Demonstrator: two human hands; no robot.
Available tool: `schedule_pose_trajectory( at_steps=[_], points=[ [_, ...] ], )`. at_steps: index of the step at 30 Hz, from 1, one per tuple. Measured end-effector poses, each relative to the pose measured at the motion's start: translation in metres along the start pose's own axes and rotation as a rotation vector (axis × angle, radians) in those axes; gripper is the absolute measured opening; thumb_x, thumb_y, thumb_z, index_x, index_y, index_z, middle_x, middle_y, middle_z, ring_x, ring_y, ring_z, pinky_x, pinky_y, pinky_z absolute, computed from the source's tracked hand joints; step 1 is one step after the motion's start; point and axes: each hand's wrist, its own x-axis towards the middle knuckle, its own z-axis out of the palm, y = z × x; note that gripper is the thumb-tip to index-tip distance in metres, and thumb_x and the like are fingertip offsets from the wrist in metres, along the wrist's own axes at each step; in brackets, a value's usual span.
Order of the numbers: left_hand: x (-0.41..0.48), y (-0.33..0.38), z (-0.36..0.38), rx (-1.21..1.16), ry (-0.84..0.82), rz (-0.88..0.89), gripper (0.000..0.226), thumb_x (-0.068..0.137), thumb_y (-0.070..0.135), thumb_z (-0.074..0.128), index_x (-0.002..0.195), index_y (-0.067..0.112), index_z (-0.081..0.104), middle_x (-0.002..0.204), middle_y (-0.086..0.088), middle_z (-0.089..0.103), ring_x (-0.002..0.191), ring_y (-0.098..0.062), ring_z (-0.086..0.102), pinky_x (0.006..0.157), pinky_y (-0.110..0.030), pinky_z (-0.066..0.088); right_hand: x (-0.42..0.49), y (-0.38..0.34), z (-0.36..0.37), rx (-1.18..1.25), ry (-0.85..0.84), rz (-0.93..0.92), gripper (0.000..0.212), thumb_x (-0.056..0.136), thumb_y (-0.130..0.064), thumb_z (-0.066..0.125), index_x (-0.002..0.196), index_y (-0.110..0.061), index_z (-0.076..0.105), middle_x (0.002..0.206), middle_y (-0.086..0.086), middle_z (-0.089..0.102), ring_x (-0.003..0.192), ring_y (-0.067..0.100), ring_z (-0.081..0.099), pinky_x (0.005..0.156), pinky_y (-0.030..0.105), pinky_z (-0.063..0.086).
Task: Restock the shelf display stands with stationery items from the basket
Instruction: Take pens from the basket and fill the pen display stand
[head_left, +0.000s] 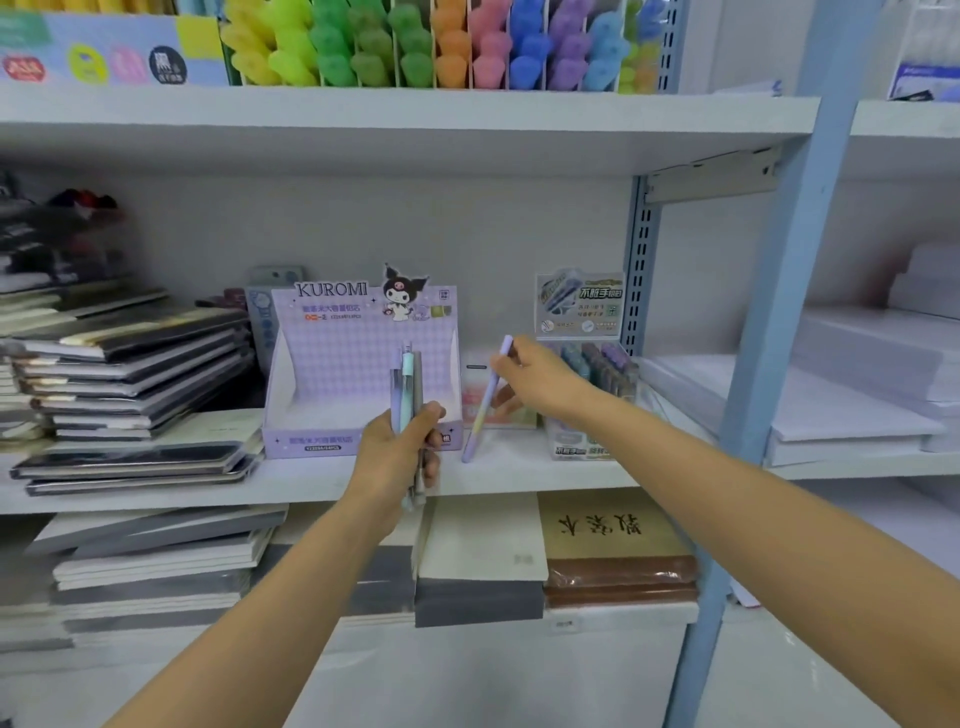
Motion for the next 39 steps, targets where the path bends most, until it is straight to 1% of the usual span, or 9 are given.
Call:
schedule_pose_trajectory(
  at_steps=[4,9,13,20,26,29,33,36,39],
  points=[
    [0.006,0.003,-0.002,0.0,-0.031,0.004,0.031,0.093,0.033,0.061,0.098,0.003,0.063,0.054,-0.001,0.053,0.042,-0.016,0.044,0.052,-0.03,0.036,-0.006,0.002,-0.007,0.037,0.014,-0.008,0.013,0.102,-0.021,0.043,0.094,-0.012,0.046,0.098,0.012,0.062,0.08,0.026,0.068,0.084,0.044,0.058],
    [0.004,0.011,0.004,0.021,-0.047,0.066,0.029,0.093,0.033,0.061,0.099,0.004,0.063,0.054,0.004,0.055,0.04,-0.014,0.045,0.042,-0.024,0.037,-0.03,0.004,-0.023,0.147,-0.024,-0.024,0.012,0.101,-0.019,0.049,0.099,-0.007,0.05,0.105,0.019,0.067,0.074,0.026,0.069,0.075,0.035,0.06],
    [0.0,0.019,0.01,0.028,-0.072,0.099,0.029,0.093,0.033,0.062,0.09,0.005,0.06,0.053,0.0,0.052,0.04,-0.016,0.043,0.046,-0.028,0.037,-0.044,-0.004,-0.028,0.17,-0.043,-0.064,0.01,0.1,-0.016,0.051,0.1,-0.007,0.052,0.109,0.02,0.065,0.073,0.024,0.068,0.067,0.028,0.06],
    [0.008,0.041,0.01,0.015,-0.107,0.145,0.031,0.094,0.035,0.06,0.102,0.005,0.061,0.055,0.007,0.054,0.041,-0.012,0.046,0.041,-0.024,0.04,-0.03,-0.03,-0.064,0.243,0.219,-0.276,0.01,0.098,-0.012,0.053,0.1,-0.003,0.059,0.09,0.015,0.065,0.074,0.02,0.064,0.073,0.029,0.059],
    [0.03,0.046,0.009,0.023,-0.092,0.158,0.021,0.092,0.029,0.064,0.085,0.011,0.057,0.057,0.003,0.05,0.041,-0.013,0.042,0.041,-0.024,0.039,0.014,-0.021,-0.059,0.128,0.297,-0.253,0.01,0.097,-0.006,0.054,0.105,-0.003,0.057,0.093,0.018,0.066,0.072,0.022,0.066,0.069,0.025,0.059],
    [0.039,0.045,0.009,0.022,-0.101,0.147,0.015,0.093,0.024,0.064,0.088,0.011,0.059,0.058,0.001,0.048,0.041,-0.013,0.041,0.041,-0.024,0.039,0.033,-0.008,-0.048,0.058,0.293,-0.242,0.013,0.096,-0.003,0.054,0.107,0.002,0.057,0.095,0.023,0.066,0.07,0.023,0.066,0.068,0.028,0.059],
    [0.051,0.046,0.007,0.029,-0.101,0.15,0.02,0.093,0.026,0.063,0.089,0.008,0.057,0.059,0.001,0.052,0.041,-0.014,0.043,0.04,-0.024,0.039,0.052,-0.003,-0.039,-0.045,0.253,-0.277,0.008,0.094,0.002,0.055,0.1,0.006,0.058,0.092,0.029,0.067,0.079,0.034,0.069,0.076,0.037,0.059],
    [0.057,0.046,0.005,0.022,-0.104,0.154,0.023,0.093,0.028,0.063,0.095,0.005,0.056,0.057,0.003,0.053,0.041,-0.013,0.043,0.04,-0.024,0.039,0.061,-0.005,-0.035,-0.086,0.221,-0.299,0.003,0.093,0.003,0.055,0.095,0.002,0.057,0.09,0.03,0.067,0.083,0.038,0.069,0.079,0.043,0.058],
    [0.061,0.044,0.005,0.033,-0.113,0.153,0.026,0.093,0.029,0.063,0.098,0.004,0.056,0.057,0.004,0.053,0.041,-0.013,0.044,0.04,-0.023,0.039,0.067,-0.005,-0.031,-0.146,0.175,-0.313,0.003,0.093,0.004,0.055,0.092,0.003,0.057,0.088,0.028,0.068,0.081,0.038,0.07,0.08,0.042,0.058]
  ],
)
